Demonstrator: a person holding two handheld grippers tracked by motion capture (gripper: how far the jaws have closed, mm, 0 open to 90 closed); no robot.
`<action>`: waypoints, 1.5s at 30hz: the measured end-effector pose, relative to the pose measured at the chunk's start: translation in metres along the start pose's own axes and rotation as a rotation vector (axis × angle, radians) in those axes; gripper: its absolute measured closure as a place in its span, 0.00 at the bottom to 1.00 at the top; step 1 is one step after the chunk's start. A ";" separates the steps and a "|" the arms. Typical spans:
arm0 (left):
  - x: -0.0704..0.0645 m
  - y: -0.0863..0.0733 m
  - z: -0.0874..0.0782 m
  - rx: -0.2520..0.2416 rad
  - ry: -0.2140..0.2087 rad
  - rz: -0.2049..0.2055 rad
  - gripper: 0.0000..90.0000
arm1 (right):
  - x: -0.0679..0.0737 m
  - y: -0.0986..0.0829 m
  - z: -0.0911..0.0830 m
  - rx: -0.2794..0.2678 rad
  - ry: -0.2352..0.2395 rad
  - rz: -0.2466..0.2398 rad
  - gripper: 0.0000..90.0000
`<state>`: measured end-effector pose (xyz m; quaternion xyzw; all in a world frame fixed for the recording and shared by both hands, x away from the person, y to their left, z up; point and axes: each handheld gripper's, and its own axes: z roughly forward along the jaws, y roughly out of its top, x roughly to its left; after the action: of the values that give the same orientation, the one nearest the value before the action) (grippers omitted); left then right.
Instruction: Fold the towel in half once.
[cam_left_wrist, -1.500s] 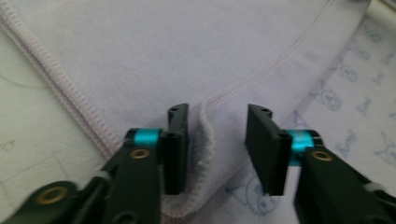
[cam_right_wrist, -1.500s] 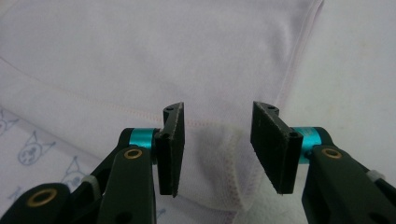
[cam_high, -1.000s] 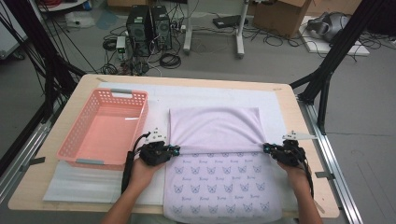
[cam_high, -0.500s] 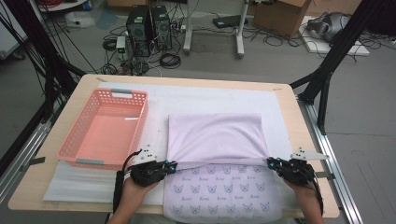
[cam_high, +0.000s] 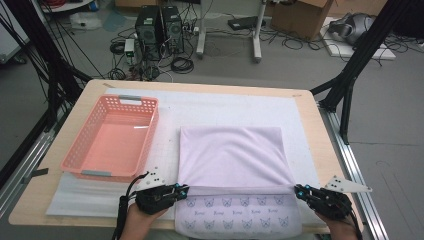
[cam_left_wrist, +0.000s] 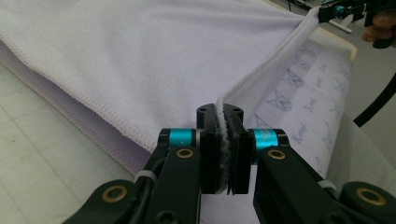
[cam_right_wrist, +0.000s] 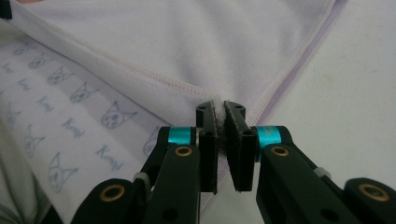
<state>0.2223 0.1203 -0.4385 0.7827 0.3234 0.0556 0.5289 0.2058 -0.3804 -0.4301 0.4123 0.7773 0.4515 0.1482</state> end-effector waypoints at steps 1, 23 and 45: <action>-0.002 -0.001 -0.002 0.000 -0.006 -0.002 0.95 | 0.002 -0.001 -0.002 0.001 0.005 0.003 0.93; -0.031 -0.023 -0.024 0.051 -0.065 -0.026 0.55 | 0.031 -0.029 -0.035 0.089 0.049 -0.012 0.75; 0.067 0.036 0.031 -0.083 0.209 -0.073 0.49 | -0.028 0.034 0.076 0.102 -0.220 0.148 0.88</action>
<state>0.3041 0.1254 -0.4380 0.7378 0.4027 0.1309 0.5257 0.2864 -0.3491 -0.4477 0.5223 0.7459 0.3732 0.1775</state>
